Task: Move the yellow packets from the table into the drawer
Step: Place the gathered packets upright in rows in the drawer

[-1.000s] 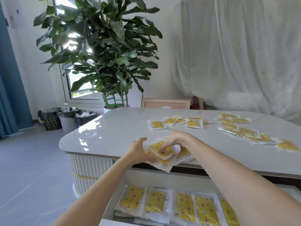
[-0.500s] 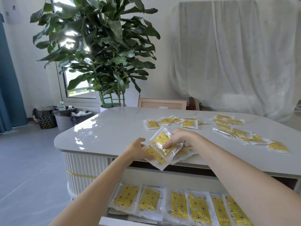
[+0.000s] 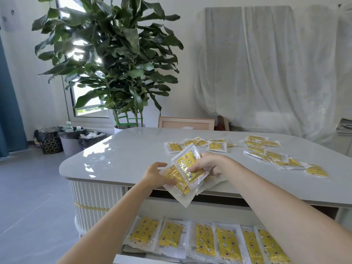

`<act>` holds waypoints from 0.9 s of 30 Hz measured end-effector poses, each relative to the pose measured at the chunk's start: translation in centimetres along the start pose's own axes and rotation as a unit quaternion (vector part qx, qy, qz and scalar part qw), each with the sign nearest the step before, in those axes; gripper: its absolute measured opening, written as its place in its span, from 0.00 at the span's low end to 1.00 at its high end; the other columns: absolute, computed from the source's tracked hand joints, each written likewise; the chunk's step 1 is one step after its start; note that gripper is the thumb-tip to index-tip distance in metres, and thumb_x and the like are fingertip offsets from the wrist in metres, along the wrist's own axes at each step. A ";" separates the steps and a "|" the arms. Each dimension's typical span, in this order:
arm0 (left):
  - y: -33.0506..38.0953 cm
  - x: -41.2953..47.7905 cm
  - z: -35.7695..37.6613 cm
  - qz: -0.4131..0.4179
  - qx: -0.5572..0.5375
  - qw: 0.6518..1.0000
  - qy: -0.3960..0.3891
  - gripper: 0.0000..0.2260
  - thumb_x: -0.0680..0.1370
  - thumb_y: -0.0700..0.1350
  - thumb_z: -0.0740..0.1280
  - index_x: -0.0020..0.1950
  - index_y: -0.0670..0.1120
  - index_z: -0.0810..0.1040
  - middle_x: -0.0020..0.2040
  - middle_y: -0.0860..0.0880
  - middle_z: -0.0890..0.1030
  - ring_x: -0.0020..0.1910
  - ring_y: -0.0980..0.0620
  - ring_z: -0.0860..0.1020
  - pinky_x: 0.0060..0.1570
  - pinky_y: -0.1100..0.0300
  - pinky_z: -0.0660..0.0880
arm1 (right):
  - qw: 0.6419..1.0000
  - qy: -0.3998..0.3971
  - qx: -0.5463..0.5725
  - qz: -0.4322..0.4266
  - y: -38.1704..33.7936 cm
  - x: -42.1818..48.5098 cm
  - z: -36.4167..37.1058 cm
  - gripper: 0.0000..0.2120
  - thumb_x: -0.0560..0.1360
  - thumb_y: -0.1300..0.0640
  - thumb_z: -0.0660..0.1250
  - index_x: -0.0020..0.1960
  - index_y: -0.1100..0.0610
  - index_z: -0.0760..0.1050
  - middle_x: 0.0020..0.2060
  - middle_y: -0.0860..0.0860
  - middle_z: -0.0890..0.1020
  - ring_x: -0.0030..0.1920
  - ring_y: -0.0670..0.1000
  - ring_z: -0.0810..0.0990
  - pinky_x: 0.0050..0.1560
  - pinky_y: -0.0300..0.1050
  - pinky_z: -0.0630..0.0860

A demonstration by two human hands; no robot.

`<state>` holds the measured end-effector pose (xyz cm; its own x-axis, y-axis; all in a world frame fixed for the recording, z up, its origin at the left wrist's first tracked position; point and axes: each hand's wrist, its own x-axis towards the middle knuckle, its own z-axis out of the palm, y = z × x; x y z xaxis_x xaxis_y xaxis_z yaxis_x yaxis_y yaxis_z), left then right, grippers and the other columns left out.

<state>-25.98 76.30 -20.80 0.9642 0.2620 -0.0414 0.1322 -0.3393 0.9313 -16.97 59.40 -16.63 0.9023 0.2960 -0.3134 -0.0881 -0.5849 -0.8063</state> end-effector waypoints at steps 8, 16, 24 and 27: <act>0.9 -0.5 -0.9 -0.013 0.037 0.999 -0.035 0.14 0.71 0.40 0.74 0.55 0.40 0.78 0.47 0.47 0.81 0.39 0.55 0.79 0.32 0.67 0.75 | 0.984 0.015 0.174 -0.028 -0.3 -1.1 -1.0 0.24 0.71 0.67 0.73 0.63 0.60 0.68 0.49 0.58 0.84 0.46 0.56 0.85 0.54 0.57 0.80; 1.5 -0.2 -3.9 -0.065 -0.177 0.982 0.017 0.08 0.72 0.37 0.72 0.48 0.38 0.77 0.44 0.43 0.82 0.40 0.48 0.81 0.44 0.56 0.81 | 0.950 0.152 0.270 -0.034 0.0 0.3 -2.7 0.19 0.70 0.63 0.73 0.60 0.61 0.74 0.54 0.58 0.82 0.52 0.58 0.83 0.52 0.56 0.80; 0.9 -0.1 -4.8 -0.111 -0.237 0.961 0.088 0.10 0.72 0.42 0.74 0.46 0.40 0.76 0.46 0.42 0.82 0.43 0.44 0.82 0.46 0.49 0.79 | 0.955 0.159 0.249 -0.020 0.9 1.2 -2.9 0.22 0.67 0.62 0.76 0.59 0.61 0.75 0.53 0.58 0.83 0.50 0.56 0.84 0.50 0.55 0.81; 0.7 0.1 -4.9 -0.127 -0.266 0.951 0.091 0.08 0.73 0.41 0.73 0.46 0.40 0.76 0.44 0.43 0.82 0.34 0.46 0.83 0.32 0.52 0.79 | 0.979 0.155 0.126 -0.028 -0.1 1.1 -2.4 0.23 0.67 0.60 0.77 0.59 0.62 0.74 0.53 0.57 0.82 0.54 0.55 0.82 0.59 0.53 0.77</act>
<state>-26.88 80.51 -18.42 0.8548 0.4423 -0.2716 0.1743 0.2483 0.9529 -14.95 57.97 -15.73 0.9900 0.0568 -0.1291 -0.1006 -0.3575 -0.9285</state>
